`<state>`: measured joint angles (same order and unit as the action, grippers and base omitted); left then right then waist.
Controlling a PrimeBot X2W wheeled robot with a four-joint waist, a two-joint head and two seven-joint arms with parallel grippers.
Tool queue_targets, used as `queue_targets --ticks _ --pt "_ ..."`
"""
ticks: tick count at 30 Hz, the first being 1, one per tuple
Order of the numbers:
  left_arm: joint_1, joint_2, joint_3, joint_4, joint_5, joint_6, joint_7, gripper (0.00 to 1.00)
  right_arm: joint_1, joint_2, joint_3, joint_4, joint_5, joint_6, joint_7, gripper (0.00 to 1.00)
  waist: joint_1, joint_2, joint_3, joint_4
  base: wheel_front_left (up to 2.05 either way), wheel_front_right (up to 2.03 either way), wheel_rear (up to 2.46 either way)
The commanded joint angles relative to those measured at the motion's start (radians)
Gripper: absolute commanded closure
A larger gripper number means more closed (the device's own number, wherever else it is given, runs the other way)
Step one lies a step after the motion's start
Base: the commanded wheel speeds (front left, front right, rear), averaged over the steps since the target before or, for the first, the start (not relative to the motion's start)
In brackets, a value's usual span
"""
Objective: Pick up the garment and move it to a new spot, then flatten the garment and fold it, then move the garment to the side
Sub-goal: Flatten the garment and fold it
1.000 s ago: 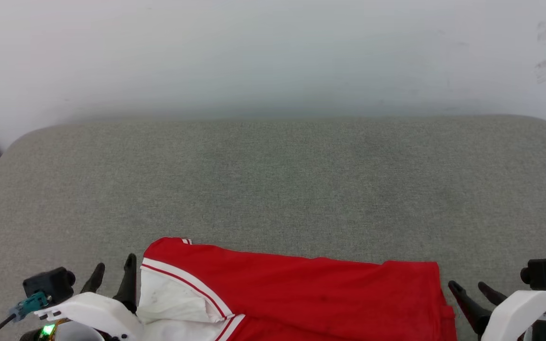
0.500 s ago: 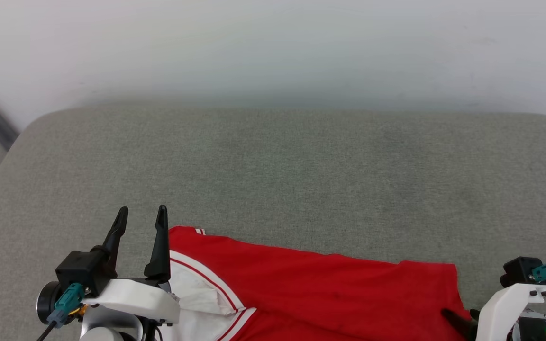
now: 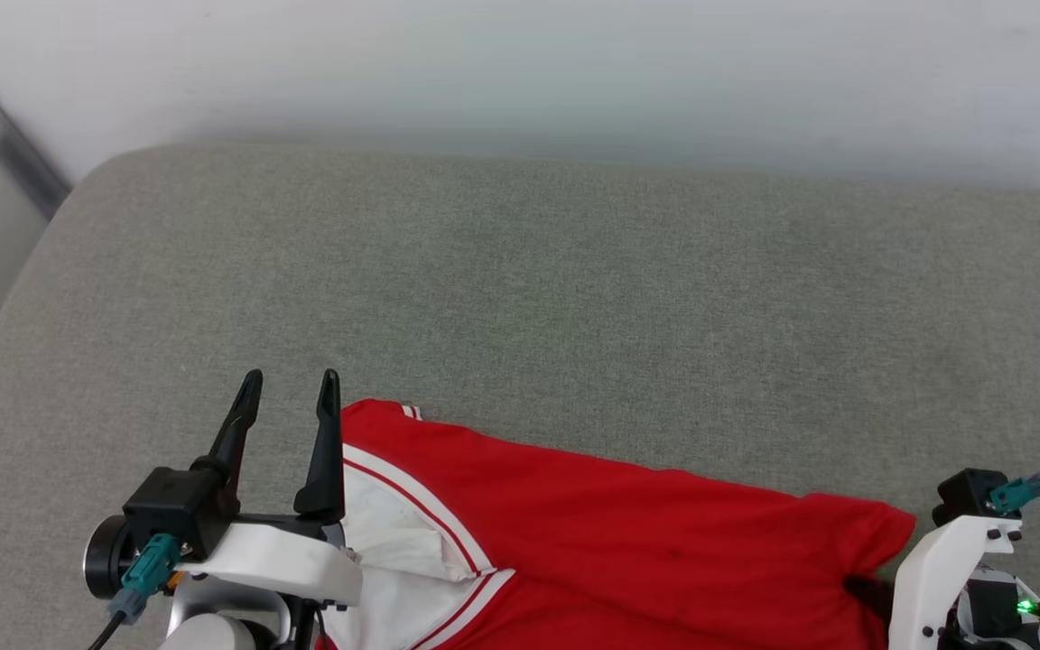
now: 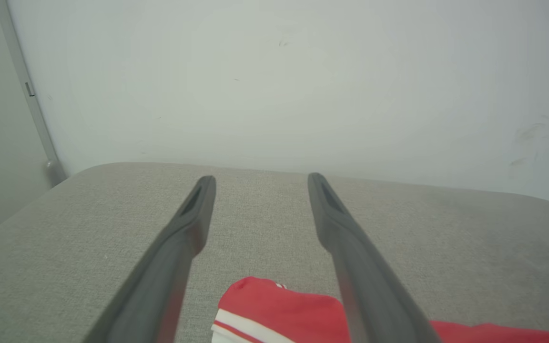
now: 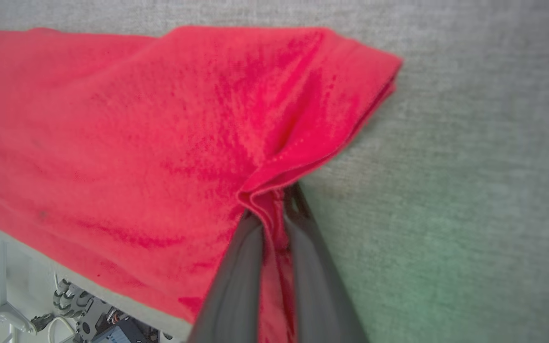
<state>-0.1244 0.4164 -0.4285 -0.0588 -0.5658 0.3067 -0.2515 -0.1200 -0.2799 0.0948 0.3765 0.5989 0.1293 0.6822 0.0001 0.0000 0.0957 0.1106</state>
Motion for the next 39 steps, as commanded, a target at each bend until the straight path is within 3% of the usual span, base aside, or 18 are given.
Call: queue_targets --ticks 1,10,21,26,32,35,39 --pt "0.012 0.003 0.001 0.002 0.002 0.005 -0.007 0.0 0.017 0.022 0.028 0.01 0.002 0.002 0.001 1.0 -0.0001 0.0 -0.013 -0.008 0.0 0.0 0.0" --pt "0.053 0.02 0.005 0.003 -0.005 0.022 0.006 0.0 -0.018 -0.046 -0.026 -0.047 -0.013 0.001 0.003 1.0 -0.0001 0.0 -0.07 -0.062 0.0 0.0 0.0" --pt "0.08 0.027 0.004 -0.006 -0.014 0.037 0.015 0.0 -0.015 -0.09 -0.297 -0.002 -0.05 0.001 0.069 1.0 -0.0001 0.0 -0.101 -0.124 0.0 0.0 0.0" --pt "0.09 0.029 0.005 -0.005 -0.018 0.04 0.014 0.0 -0.045 0.012 -0.404 -0.013 0.033 0.001 0.173 1.0 -0.0001 0.0 -0.106 -0.137 0.0 0.0 0.0" --pt "0.084 0.026 -0.004 -0.005 -0.015 0.037 0.018 0.0 -0.059 0.184 -0.465 -0.073 0.255 0.001 0.364 1.0 -0.0001 0.0 -0.112 -0.126 0.0 0.0 0.0" --pt "0.078 0.027 -0.011 -0.008 -0.012 0.035 0.024 0.0 -0.072 0.222 -0.46 -0.08 0.354 0.001 0.418 1.0 -0.0001 0.0 -0.112 -0.113 0.0 0.0 0.0" --pt "0.063 0.025 -0.016 -0.005 -0.014 0.032 0.028 0.0 -0.075 0.233 -0.355 -0.049 0.474 0.001 0.403 1.0 -0.0001 0.0 -0.105 -0.091 0.0 0.0 0.0"
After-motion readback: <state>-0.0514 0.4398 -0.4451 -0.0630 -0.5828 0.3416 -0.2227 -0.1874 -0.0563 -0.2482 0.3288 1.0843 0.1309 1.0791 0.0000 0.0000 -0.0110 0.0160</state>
